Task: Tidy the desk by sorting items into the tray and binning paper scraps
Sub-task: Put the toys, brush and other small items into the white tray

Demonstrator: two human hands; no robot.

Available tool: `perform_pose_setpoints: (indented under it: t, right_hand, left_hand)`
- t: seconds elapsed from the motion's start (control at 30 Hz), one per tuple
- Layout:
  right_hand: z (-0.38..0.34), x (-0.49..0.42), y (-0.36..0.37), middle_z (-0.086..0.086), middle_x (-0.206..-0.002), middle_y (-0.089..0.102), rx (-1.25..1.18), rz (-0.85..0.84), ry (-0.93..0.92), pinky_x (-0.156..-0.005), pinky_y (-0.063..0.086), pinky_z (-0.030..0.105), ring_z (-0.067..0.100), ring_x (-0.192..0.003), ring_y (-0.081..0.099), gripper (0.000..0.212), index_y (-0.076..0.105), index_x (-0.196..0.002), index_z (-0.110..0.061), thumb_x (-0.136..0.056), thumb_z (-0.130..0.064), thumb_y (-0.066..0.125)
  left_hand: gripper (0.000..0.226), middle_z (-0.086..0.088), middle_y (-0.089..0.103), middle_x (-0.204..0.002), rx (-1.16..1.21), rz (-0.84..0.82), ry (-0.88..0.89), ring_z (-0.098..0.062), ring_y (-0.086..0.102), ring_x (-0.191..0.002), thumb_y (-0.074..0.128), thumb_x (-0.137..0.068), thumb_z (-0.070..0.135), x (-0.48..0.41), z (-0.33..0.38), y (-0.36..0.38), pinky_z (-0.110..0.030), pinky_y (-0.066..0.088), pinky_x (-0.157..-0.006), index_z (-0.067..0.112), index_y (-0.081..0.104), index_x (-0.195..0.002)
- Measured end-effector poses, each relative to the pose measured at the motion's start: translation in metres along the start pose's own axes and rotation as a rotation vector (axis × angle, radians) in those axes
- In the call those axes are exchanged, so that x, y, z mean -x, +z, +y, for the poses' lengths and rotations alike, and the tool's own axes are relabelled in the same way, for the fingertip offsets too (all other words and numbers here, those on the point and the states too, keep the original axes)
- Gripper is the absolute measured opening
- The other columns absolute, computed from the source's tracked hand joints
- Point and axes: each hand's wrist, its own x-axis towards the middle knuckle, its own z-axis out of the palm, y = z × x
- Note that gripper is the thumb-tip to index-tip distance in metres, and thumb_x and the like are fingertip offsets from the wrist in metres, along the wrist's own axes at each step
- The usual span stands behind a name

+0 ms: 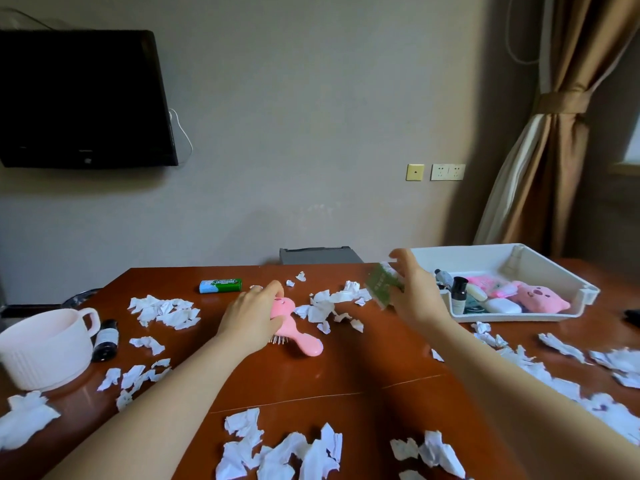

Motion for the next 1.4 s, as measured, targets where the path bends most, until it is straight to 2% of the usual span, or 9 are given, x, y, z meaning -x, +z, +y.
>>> perform_pose_setpoints:
  t: [0.1, 0.23, 0.33, 0.43, 0.7, 0.9, 1.1, 1.3, 1.4]
  right_hand:
    - [-0.001, -0.003, -0.009, 0.018, -0.123, 0.058, 0.062, 0.011, -0.015, -0.079, 0.054, 0.048, 0.037, -0.107, 0.057, 0.046, 0.051, -0.119, -0.014, -0.082, 0.011, 0.043]
    - [0.019, -0.005, -0.039, 0.015, -0.124, 0.059, 0.101, 0.083, 0.04, -0.08, 0.057, 0.042, 0.034, -0.109, 0.059, 0.033, 0.056, -0.113, -0.011, -0.088, 0.009, 0.045]
    - [0.035, -0.008, -0.066, 0.016, -0.127, 0.056, 0.109, 0.141, 0.086, -0.084, 0.057, 0.044, 0.036, -0.114, 0.056, 0.032, 0.055, -0.115, -0.01, -0.089, 0.007, 0.046]
    - [0.051, -0.014, -0.095, 0.016, -0.126, 0.053, 0.162, 0.182, 0.094, -0.083, 0.052, 0.034, 0.035, -0.115, 0.054, 0.033, 0.054, -0.118, -0.008, -0.088, 0.006, 0.05]
    - [0.097, -0.036, -0.141, 0.021, -0.12, 0.056, 0.207, 0.249, 0.156, -0.071, 0.048, 0.036, 0.038, -0.107, 0.055, 0.031, 0.059, -0.111, -0.002, -0.083, 0.008, 0.051]
    - [0.124, -0.059, -0.151, 0.022, -0.108, 0.064, 0.234, 0.29, 0.167, -0.081, 0.048, 0.038, 0.039, -0.099, 0.058, 0.024, 0.066, -0.098, -0.002, -0.081, 0.006, 0.051]
    - [0.152, -0.083, -0.152, 0.019, -0.107, 0.067, 0.234, 0.272, 0.197, -0.082, 0.048, 0.033, 0.037, -0.099, 0.061, 0.024, 0.069, -0.096, -0.003, -0.082, 0.005, 0.05]
    - [0.181, -0.107, -0.141, 0.017, -0.109, 0.067, 0.248, 0.22, 0.243, -0.081, 0.048, 0.033, 0.036, -0.099, 0.061, 0.027, 0.07, -0.098, -0.007, -0.084, 0.002, 0.048]
    - [0.194, -0.116, -0.131, 0.017, -0.109, 0.067, 0.227, 0.205, 0.275, -0.085, 0.054, 0.041, 0.035, -0.097, 0.062, 0.026, 0.071, -0.099, -0.008, -0.087, 0.0, 0.049]
  left_hand:
    - [0.026, -0.003, 0.053, -0.112, 0.036, -0.029, 0.036, -0.025, 0.052, -0.103, 0.054, -0.087, 0.014, -0.001, 0.003, -0.007, -0.031, 0.041, -0.075, 0.022, 0.044, -0.11]
    - [0.025, 0.0, 0.052, -0.114, 0.201, -0.016, 0.109, -0.021, 0.051, -0.102, 0.053, -0.086, 0.009, -0.003, 0.034, -0.02, -0.03, 0.041, -0.074, 0.025, 0.043, -0.103]
    - [0.038, -0.004, 0.051, -0.125, 0.224, -0.038, 0.194, -0.022, 0.049, -0.113, 0.051, -0.087, 0.008, -0.011, 0.064, -0.028, -0.033, 0.043, -0.088, 0.023, 0.049, -0.122]
    - [0.048, -0.009, 0.047, -0.128, 0.235, -0.055, 0.254, -0.024, 0.045, -0.122, 0.048, -0.09, 0.007, -0.021, 0.099, -0.035, -0.031, 0.037, -0.097, 0.015, 0.044, -0.137]
    - [0.041, -0.012, 0.052, -0.123, 0.361, -0.059, 0.296, -0.028, 0.049, -0.116, 0.053, -0.082, 0.003, -0.058, 0.187, -0.029, -0.028, 0.039, -0.09, 0.011, 0.054, -0.123]
    - [0.051, -0.016, 0.045, -0.128, 0.398, -0.075, 0.332, -0.033, 0.046, -0.12, 0.052, -0.082, 0.008, -0.098, 0.24, -0.016, -0.034, 0.041, -0.095, 0.021, 0.049, -0.131]
    - [0.035, -0.014, 0.049, -0.119, 0.301, -0.082, 0.253, -0.031, 0.052, -0.105, 0.065, -0.077, 0.017, -0.135, 0.28, 0.008, -0.03, 0.039, -0.075, 0.008, 0.057, -0.11]
    - [0.037, -0.016, 0.052, -0.117, 0.279, -0.076, 0.14, -0.032, 0.057, -0.104, 0.067, -0.076, 0.026, -0.167, 0.307, 0.043, -0.03, 0.041, -0.071, 0.003, 0.059, -0.105]
    - [0.043, -0.014, 0.054, -0.117, 0.289, -0.077, 0.083, -0.029, 0.057, -0.105, 0.071, -0.075, 0.032, -0.18, 0.317, 0.06, -0.029, 0.041, -0.071, 0.004, 0.059, -0.106]
